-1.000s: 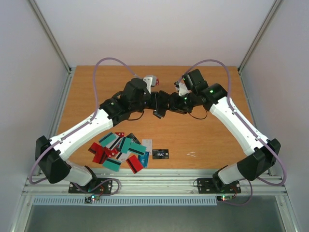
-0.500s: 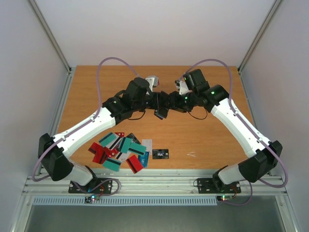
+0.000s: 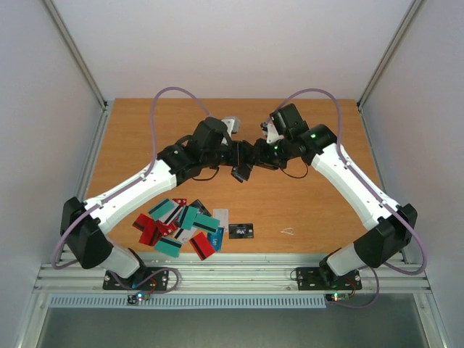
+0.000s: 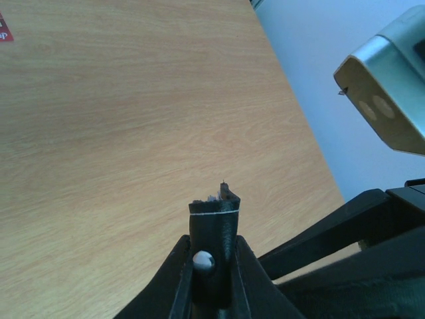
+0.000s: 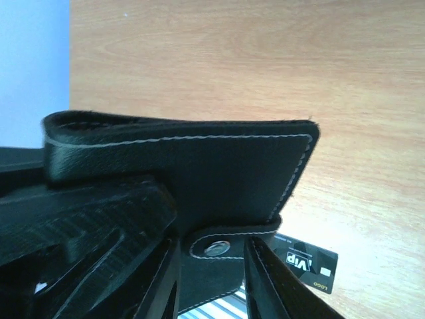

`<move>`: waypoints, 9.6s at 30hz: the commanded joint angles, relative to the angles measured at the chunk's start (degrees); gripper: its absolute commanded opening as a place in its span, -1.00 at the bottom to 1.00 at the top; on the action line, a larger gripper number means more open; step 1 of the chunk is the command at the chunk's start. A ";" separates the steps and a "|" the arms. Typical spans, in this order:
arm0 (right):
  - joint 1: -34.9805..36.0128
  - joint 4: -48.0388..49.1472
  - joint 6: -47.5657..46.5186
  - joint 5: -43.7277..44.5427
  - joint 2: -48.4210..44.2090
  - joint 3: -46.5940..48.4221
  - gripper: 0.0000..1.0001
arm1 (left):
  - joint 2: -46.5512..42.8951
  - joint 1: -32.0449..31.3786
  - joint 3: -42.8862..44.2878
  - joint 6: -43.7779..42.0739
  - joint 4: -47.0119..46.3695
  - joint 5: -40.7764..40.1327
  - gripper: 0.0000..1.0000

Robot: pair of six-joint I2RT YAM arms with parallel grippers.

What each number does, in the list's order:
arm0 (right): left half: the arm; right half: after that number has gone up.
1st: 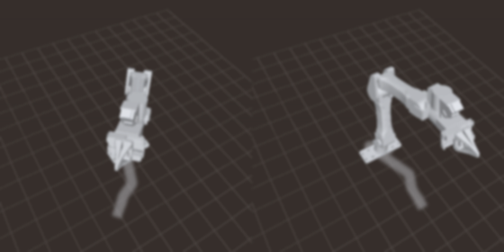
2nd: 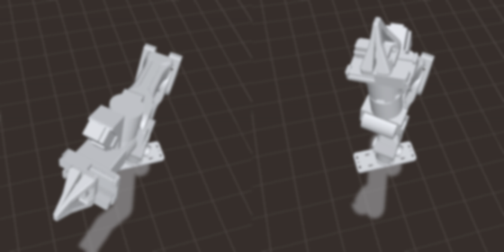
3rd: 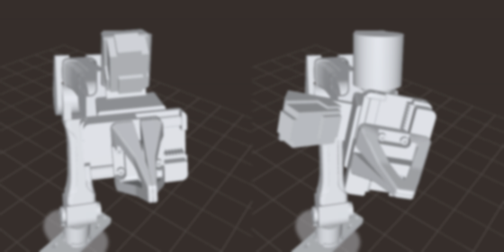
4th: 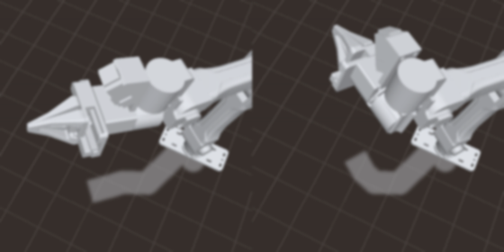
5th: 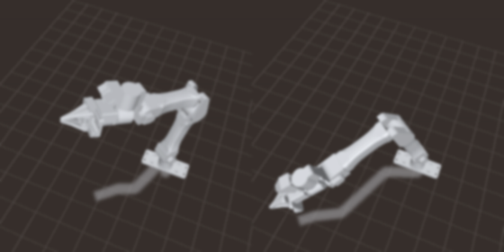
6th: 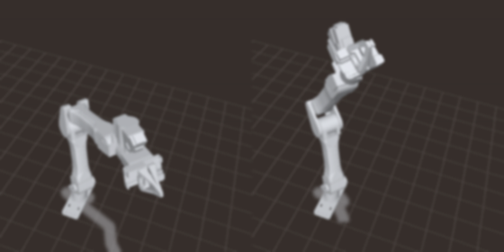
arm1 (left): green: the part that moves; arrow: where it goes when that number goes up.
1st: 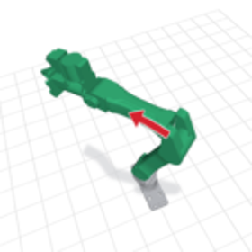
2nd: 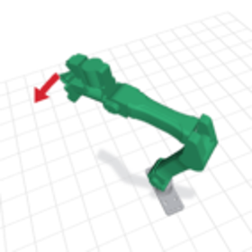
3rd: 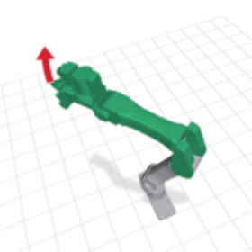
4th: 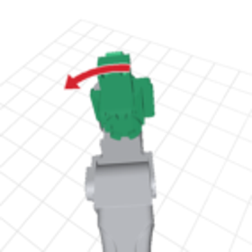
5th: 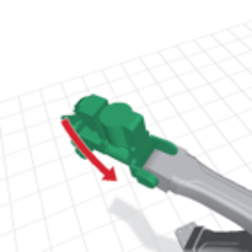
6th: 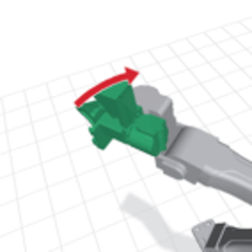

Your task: Put the credit cards into the card holder

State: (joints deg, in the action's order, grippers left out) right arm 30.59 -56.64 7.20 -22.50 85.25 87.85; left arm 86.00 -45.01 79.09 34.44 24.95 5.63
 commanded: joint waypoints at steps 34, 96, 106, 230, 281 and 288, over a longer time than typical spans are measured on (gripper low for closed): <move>-1.81 -3.98 -5.33 1.94 -7.57 -3.55 -0.34 | 2.44 -0.20 6.32 -0.54 -4.18 0.71 -0.99; -10.63 -2.64 -7.25 8.17 -0.92 -11.89 -0.98 | 2.55 0.54 0.17 5.84 -13.32 12.74 -0.99; -18.74 5.07 -7.40 -7.57 -5.38 -19.03 -0.90 | 1.53 2.13 -1.73 5.88 -14.38 11.63 -0.99; -22.13 2.38 -20.20 -6.37 10.46 -29.26 -0.98 | 22.65 4.55 -6.52 -9.15 -2.65 13.05 0.03; -22.14 10.29 -17.40 -8.51 15.72 -37.14 -0.98 | 26.24 -0.60 0.83 -14.39 9.48 11.58 0.66; -22.12 10.41 -17.40 -8.64 15.92 -37.06 -0.98 | 24.56 -0.92 -1.08 -15.28 7.75 14.15 0.55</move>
State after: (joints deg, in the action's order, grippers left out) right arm 8.34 -48.36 -10.52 -32.64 99.61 51.57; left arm 113.43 -45.50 79.24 20.27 33.78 18.65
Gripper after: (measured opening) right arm 0.024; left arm 0.808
